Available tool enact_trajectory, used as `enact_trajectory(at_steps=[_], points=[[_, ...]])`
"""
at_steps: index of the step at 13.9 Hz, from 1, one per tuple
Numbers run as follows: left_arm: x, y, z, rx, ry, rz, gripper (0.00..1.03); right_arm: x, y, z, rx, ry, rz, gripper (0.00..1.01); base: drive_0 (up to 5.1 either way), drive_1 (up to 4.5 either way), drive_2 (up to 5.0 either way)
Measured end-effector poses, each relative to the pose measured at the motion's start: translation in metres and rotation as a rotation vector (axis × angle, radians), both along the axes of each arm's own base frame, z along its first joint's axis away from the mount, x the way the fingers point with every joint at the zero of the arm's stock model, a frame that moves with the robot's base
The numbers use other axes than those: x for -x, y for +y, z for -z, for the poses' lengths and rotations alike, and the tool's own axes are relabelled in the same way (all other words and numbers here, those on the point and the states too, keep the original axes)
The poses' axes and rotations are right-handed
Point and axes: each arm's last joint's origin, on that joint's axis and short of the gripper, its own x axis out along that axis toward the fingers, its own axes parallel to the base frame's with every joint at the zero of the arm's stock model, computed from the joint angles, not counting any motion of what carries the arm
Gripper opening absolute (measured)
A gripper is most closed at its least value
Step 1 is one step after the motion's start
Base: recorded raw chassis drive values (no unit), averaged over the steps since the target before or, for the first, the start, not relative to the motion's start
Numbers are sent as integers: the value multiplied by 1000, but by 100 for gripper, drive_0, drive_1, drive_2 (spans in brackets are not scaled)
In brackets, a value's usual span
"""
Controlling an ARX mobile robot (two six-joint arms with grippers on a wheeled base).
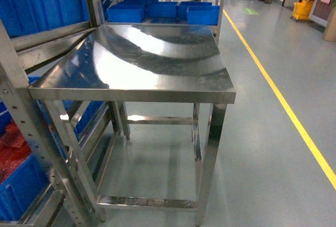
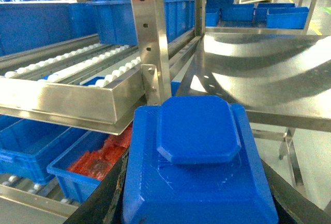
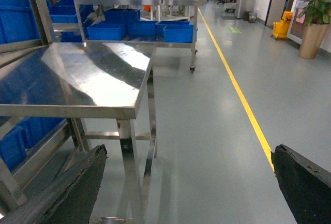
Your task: Pick blue part to blue bin on bottom shelf
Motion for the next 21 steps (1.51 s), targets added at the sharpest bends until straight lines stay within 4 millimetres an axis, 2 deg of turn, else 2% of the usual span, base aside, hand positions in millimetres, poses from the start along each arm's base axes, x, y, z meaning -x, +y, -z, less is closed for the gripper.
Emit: enact_trajectory(at_steps=[10, 21], points=[[0, 0, 1, -2, 8, 0, 43, 0, 0, 0, 0, 3, 2, 98, -8, 426, -441], [0, 0, 1, -2, 7, 0, 43, 0, 0, 0, 0, 3, 0, 98, -494, 251, 251]])
